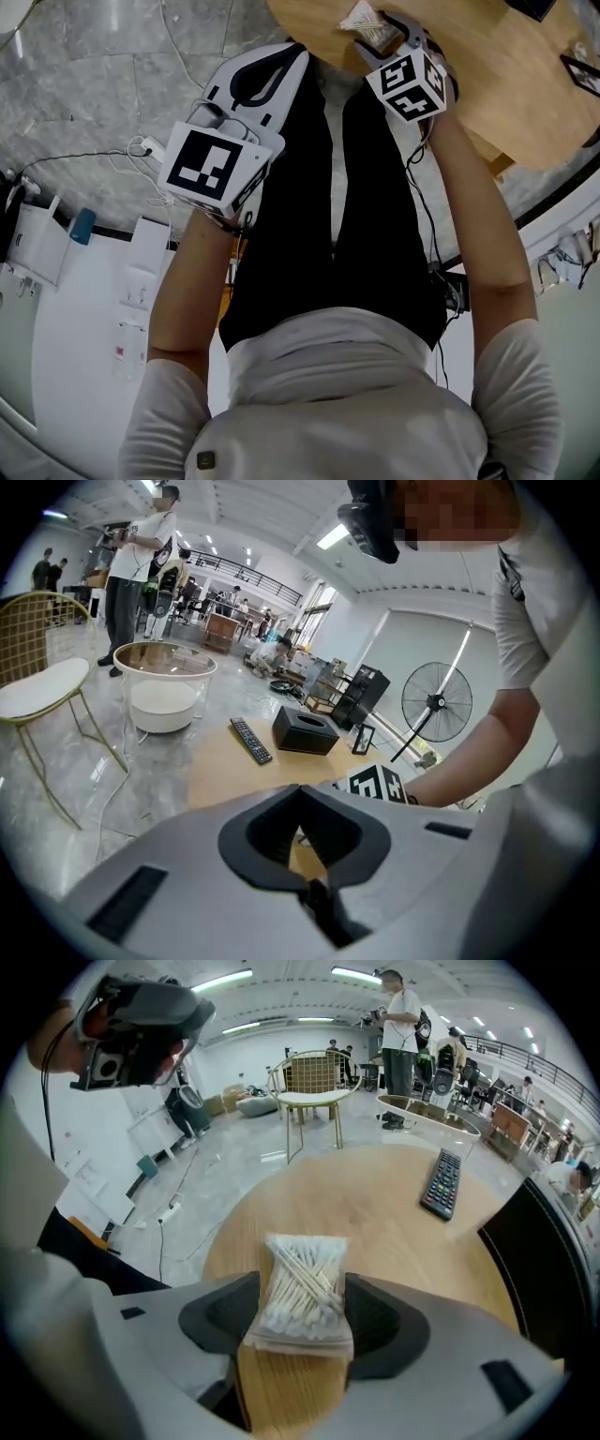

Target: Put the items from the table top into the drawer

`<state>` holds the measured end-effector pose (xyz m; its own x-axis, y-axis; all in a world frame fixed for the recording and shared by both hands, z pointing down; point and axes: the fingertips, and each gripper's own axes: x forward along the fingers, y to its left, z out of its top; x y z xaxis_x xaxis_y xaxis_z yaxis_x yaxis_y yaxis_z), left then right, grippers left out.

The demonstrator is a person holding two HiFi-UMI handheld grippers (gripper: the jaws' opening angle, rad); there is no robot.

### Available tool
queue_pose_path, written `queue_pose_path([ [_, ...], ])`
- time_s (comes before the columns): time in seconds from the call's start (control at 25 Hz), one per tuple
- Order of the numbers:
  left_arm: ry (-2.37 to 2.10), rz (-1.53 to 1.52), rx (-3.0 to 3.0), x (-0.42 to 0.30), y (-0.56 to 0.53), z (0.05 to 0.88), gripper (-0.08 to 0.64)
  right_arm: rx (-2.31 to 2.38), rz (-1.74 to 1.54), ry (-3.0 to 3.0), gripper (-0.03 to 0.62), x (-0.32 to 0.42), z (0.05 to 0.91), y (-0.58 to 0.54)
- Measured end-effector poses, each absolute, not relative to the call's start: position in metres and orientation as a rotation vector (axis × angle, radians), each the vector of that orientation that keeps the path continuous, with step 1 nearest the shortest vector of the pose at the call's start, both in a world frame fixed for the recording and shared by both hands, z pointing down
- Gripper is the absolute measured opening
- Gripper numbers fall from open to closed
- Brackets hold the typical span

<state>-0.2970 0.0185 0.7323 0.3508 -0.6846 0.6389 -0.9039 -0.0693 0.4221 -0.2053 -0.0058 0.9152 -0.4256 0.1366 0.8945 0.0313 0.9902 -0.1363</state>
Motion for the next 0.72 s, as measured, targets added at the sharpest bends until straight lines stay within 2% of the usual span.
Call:
queue_pose_path([
  [0.16,-1.382,0.334,1.829,-0.295,0.019,0.736,0.009,-0.120,0.077,-1.992,0.273,-0.205,0.922,-0.009],
  [0.4,-1.381,0.292,1.817,-0.293,0.015,0.736,0.009,-0.132,0.060,-1.997,0.209,-0.206,0.922,-0.012],
  [0.72,-1.382,0.302,1.831,-0.289,0.019,0.726,0.009,-0.096,0.101,-2.017,0.184,-0.209,0.910,-0.013],
])
